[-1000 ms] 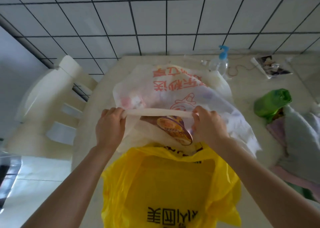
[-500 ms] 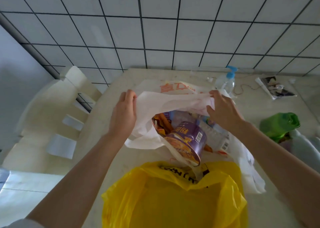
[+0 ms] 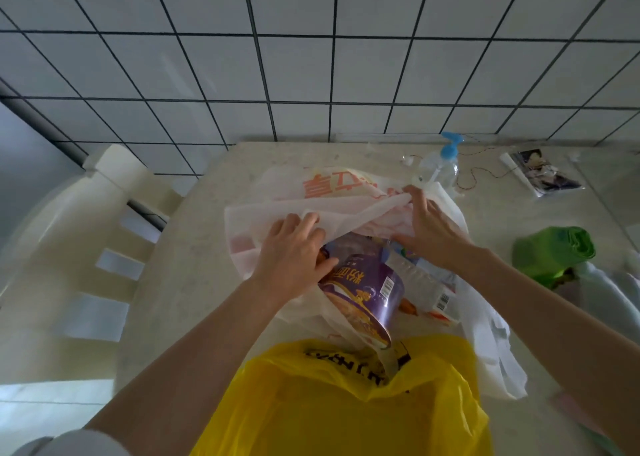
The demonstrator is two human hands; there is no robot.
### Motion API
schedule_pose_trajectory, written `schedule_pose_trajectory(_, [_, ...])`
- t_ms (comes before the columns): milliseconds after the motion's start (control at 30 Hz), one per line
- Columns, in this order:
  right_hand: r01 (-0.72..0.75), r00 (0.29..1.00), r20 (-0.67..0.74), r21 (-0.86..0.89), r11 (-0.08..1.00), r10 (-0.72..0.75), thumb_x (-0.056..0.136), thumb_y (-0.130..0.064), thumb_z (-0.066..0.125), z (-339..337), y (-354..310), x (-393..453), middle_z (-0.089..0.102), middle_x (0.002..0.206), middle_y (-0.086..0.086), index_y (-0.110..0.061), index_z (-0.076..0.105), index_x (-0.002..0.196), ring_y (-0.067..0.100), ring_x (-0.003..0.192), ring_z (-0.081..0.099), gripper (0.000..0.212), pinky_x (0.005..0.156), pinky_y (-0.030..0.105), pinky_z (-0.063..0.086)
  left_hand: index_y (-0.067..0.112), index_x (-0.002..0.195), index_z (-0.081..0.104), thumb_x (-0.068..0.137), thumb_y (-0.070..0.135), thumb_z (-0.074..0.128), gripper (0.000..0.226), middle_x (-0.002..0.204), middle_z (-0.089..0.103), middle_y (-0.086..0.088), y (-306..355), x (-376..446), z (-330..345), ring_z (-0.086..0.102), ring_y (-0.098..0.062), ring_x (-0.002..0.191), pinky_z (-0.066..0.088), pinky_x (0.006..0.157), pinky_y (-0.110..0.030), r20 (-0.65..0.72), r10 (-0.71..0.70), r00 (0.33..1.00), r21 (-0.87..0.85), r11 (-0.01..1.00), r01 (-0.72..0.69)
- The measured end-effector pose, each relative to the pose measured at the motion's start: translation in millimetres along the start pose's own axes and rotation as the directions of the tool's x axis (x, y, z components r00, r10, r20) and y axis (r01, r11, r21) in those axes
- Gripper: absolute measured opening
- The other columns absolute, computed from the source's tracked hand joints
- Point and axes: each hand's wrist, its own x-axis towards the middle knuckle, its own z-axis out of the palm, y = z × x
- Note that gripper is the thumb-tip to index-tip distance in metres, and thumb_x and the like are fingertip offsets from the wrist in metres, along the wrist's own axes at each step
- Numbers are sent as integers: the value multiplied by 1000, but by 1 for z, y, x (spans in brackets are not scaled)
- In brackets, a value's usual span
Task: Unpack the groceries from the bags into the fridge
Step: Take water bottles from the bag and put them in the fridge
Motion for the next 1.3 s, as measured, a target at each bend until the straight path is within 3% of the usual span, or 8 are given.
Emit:
schedule_pose_trajectory(167, [180, 968, -111, -327, 928, -227, 67, -31, 84, 13, 26, -26, 58, 121, 19, -2, 57, 111, 39, 118, 51, 59, 101, 51, 44, 24, 141, 42, 84, 48, 58, 64, 152, 30, -7, -3, -2, 17, 31, -34, 135, 22, 114, -49, 219, 37, 975, 68, 996, -53])
schedule_pose_trajectory(333, [240, 930, -144, -462, 854, -339, 73, -8, 76, 9, 66, -36, 58, 126, 15, -7, 67, 112, 39, 126, 47, 40, 111, 58, 29, 26, 132, 56, 80, 21, 68, 54, 145, 43, -16, 1, 6, 19, 40, -48, 127, 34, 105, -58, 195, 113, 974, 79, 988, -131])
schedule_pose_trajectory(500, [167, 977, -2, -617, 769, -213, 66, 1, 78, -13, 80, -26, 45, 145, 14, -13, 55, 133, 32, 138, 36, 72, 114, 59, 15, 30, 149, 28, 101, 22, 36, 50, 163, -7, -1, 9, 19, 21, -8, -40, 146, -2, 117, -52, 350, 123, 929, 150, 971, -185])
schedule_pose_trajectory(633, [134, 990, 72, -698, 703, -117, 83, -8, 66, -21, 93, -8, 23, 157, 4, -20, 33, 147, 21, 146, 18, 73, 118, 49, 3, 17, 152, 22, 99, 24, 37, 55, 163, -2, 0, 6, 42, 16, -4, -27, 149, 1, 119, -51, 220, 16, 975, 158, 986, -52])
schedule_pose_trajectory(800, [110, 994, 74, -667, 736, -81, 89, -4, 57, -12, 103, 5, 12, 160, -2, -23, 26, 149, 15, 147, 10, 70, 118, 42, 12, 16, 154, 8, 98, 17, 36, 63, 163, -5, 1, -1, 70, 18, -1, -18, 150, 5, 119, -52, 253, -27, 967, 190, 982, -23])
schedule_pose_trajectory(967, [173, 985, 103, -575, 799, -140, 93, -16, 55, -4, 124, 4, 20, 158, -1, -18, 23, 150, 16, 145, 20, 65, 118, 47, 15, 21, 150, 25, 97, 27, 45, 57, 162, 9, 0, 5, 68, 34, 8, -20, 149, 11, 117, -53, 417, -11, 909, 129, 991, -47])
schedule_pose_trajectory(1167, [189, 982, 60, -362, 913, -179, 91, -17, 60, -1, 138, -24, 39, 150, 6, -17, 43, 142, 25, 135, 42, 53, 111, 46, 34, 18, 112, 62, 93, 23, 47, 24, 119, 60, -4, 18, 64, 21, 54, -25, 114, 37, 98, -44, 310, 74, 948, -52, 997, -61])
schedule_pose_trajectory(1300, [152, 978, -126, -108, 982, -165, 81, 4, 65, -8, 131, -46, 57, 131, 13, -11, 58, 126, 32, 122, 53, 48, 105, 47, 42, 15, 94, 62, 89, 22, 52, 13, 106, 61, 0, 44, 72, -2, 52, -23, 111, 36, 100, -43, 133, 124, 983, -46, 992, -119])
